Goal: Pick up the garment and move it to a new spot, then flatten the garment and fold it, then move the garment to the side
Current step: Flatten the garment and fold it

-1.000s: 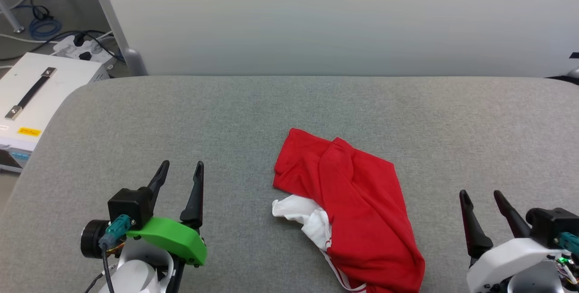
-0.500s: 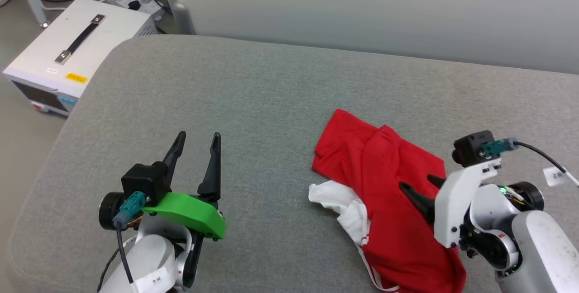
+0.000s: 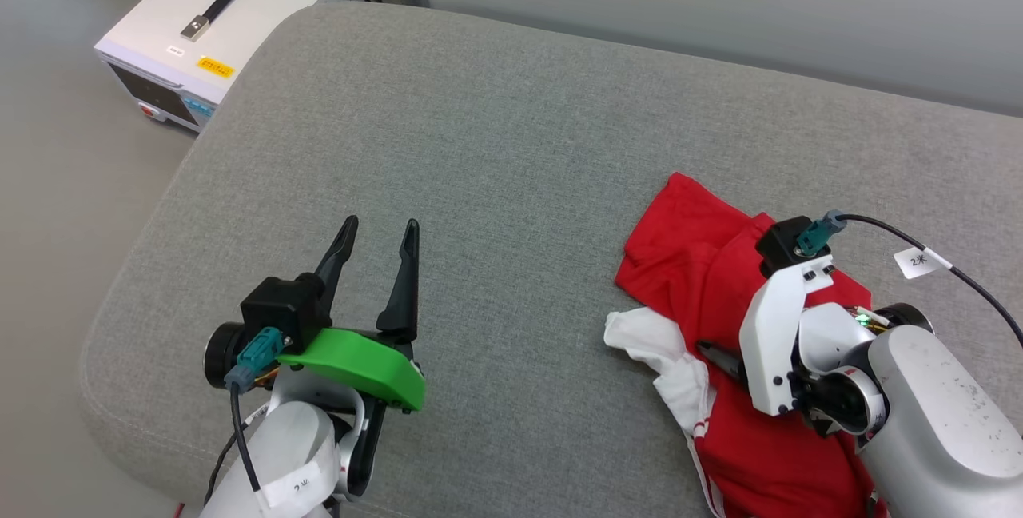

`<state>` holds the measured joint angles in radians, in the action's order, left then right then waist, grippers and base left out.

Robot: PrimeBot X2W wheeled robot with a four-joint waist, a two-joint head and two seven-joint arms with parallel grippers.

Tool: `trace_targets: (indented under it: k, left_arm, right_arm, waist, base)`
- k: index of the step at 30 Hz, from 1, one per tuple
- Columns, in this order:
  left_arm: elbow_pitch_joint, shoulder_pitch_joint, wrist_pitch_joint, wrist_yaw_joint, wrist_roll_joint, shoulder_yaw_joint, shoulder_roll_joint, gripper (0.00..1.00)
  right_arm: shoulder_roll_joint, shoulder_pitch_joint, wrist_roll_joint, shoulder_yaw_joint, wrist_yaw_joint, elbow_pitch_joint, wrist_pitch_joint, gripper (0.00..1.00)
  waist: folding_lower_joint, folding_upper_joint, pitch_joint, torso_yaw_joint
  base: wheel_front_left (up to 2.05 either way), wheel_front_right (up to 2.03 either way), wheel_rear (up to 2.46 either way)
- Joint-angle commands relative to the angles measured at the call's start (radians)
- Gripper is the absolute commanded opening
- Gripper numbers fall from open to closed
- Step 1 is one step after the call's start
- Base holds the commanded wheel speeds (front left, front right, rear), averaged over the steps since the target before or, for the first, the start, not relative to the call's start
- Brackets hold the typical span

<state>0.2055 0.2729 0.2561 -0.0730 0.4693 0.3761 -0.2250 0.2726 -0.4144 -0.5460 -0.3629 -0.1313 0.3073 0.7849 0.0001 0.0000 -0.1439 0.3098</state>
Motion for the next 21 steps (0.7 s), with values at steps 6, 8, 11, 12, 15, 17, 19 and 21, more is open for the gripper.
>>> trace_targets:
  k: [6, 8, 11, 12, 15, 17, 19, 21]
  left_arm:
    - [0.019, -0.014, 0.006, 0.024, -0.032, -0.044, 0.018, 1.0]
    - [0.023, -0.02, 0.006, 0.028, -0.039, -0.055, 0.02, 1.0]
    - [0.027, -0.029, 0.006, 0.033, -0.05, -0.067, 0.02, 1.0]
    - [0.029, -0.031, 0.006, 0.035, -0.053, -0.071, 0.02, 1.0]
    - [0.032, -0.038, 0.006, 0.038, -0.06, -0.081, 0.02, 1.0]
    - [0.034, -0.043, 0.006, 0.039, -0.063, -0.087, 0.019, 1.0]
    - [0.034, -0.049, 0.006, 0.039, -0.065, -0.093, 0.018, 1.0]
    - [0.035, -0.055, 0.006, 0.039, -0.067, -0.097, 0.015, 1.0]
  right_arm:
    - [0.016, -0.049, -0.019, -0.011, 0.001, -0.017, -0.056, 0.0]
    - [0.025, -0.063, -0.018, 0.004, 0.001, -0.036, -0.085, 0.0]
    - [0.038, -0.074, -0.017, 0.044, 0.001, -0.061, -0.117, 0.0]
    - [0.044, -0.075, -0.015, 0.065, 0.001, -0.07, -0.129, 0.0]
    - [0.063, -0.06, -0.004, 0.142, 0.001, -0.086, -0.161, 0.0]
    - [0.075, -0.034, 0.002, 0.211, 0.001, -0.09, -0.177, 0.0]
    - [0.084, 0.004, 0.014, 0.289, 0.001, -0.089, -0.189, 0.0]
    - [0.087, 0.05, 0.031, 0.377, 0.001, -0.09, -0.199, 0.0]
  waist:
    - [-0.0001, 0.0, 0.005, -0.014]
    - [-0.0001, 0.0, 0.013, -0.025]
    - [-0.0001, 0.0, 0.025, -0.045]
    - [-0.0001, 0.0, 0.028, -0.052]
    - [-0.0001, 0.0, 0.041, -0.074]
    - [-0.0001, 0.0, 0.049, -0.088]
    - [-0.0001, 0.0, 0.056, -0.103]
    - [-0.0001, 0.0, 0.061, -0.118]
  base:
    - [0.0, 0.0, 0.0]
    - [0.0, 0.0, 0.0]
    - [0.0, 0.0, 0.0]
    - [0.0, 0.0, 0.0]
    - [0.0, 0.0, 0.0]
    - [0.0, 0.0, 0.0]
    - [0.0, 0.0, 0.0]
    - [0.0, 0.0, 0.0]
